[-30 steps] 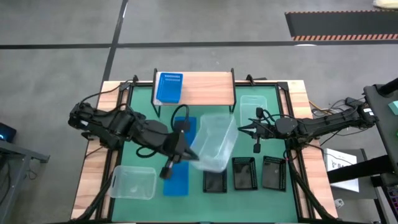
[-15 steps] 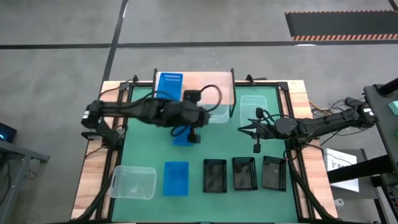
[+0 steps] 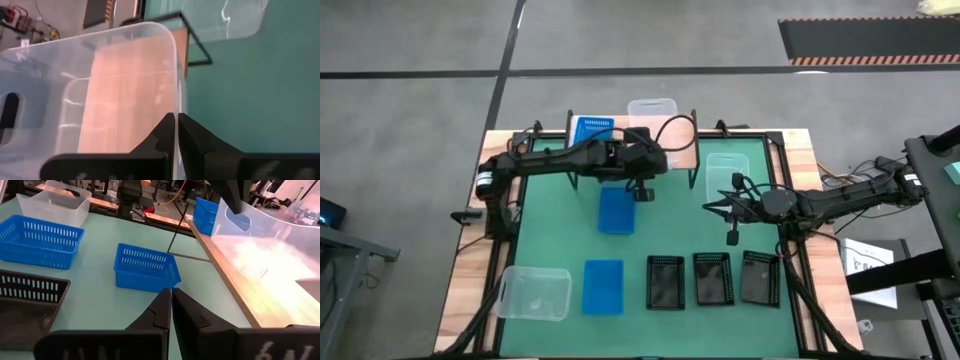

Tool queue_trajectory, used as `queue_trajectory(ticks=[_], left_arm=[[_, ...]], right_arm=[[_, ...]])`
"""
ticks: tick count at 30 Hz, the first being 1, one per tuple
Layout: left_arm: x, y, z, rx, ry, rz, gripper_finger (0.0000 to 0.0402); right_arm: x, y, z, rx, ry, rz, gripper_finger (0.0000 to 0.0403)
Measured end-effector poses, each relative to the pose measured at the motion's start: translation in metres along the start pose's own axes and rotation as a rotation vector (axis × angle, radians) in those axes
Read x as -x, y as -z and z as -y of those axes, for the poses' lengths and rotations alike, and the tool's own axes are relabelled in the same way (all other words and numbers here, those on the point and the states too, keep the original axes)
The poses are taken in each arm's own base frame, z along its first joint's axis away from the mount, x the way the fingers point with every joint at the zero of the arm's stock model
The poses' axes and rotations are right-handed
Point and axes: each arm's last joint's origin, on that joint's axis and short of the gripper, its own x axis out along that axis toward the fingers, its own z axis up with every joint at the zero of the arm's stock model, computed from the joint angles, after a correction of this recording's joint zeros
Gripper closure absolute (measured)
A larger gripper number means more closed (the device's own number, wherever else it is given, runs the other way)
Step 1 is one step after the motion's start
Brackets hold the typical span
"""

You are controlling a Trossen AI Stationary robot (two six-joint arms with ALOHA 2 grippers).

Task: Stack baskets on shelf by color
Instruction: Put the middle left transparent bin on the shelf

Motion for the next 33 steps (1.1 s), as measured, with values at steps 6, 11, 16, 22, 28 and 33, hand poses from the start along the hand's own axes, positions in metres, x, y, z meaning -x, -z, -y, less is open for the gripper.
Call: queue_trajectory(ticks=[6, 11, 16, 22, 28, 33], left_arm=[[-0.001, 0.004, -0.002, -0.003, 0.028, -0.018, 0.0402], [-0.003, 0.01, -0.001, -0.025, 0.102, -0.048, 0.0402], [-0.008, 0.013, 0.001, -0.076, 0.109, -0.063, 0.0402], [-0.014, 0.018, -0.004, -0.076, 0.104, -0.084, 0.0402], [-0.017, 0.022, -0.012, -0.043, 0.091, -0.096, 0.0402], [-0.018, 0.023, -0.016, -0.035, 0.085, -0.102, 0.0402]], right_arm=[[0.0, 0.001, 0.0, -0.001, -0.003, -0.012, 0.0394], [0.0, 0.001, 0.0, -0.004, -0.003, -0.013, 0.0394], [0.0, 0.001, 0.0, -0.007, -0.003, -0.013, 0.0394], [0.0, 0.001, 0.0, -0.008, -0.003, -0.013, 0.0394], [0.0, 0.001, 0.0, -0.008, -0.003, -0.013, 0.0394], [0.0, 0.001, 0.0, -0.007, -0.003, -0.013, 0.0394]])
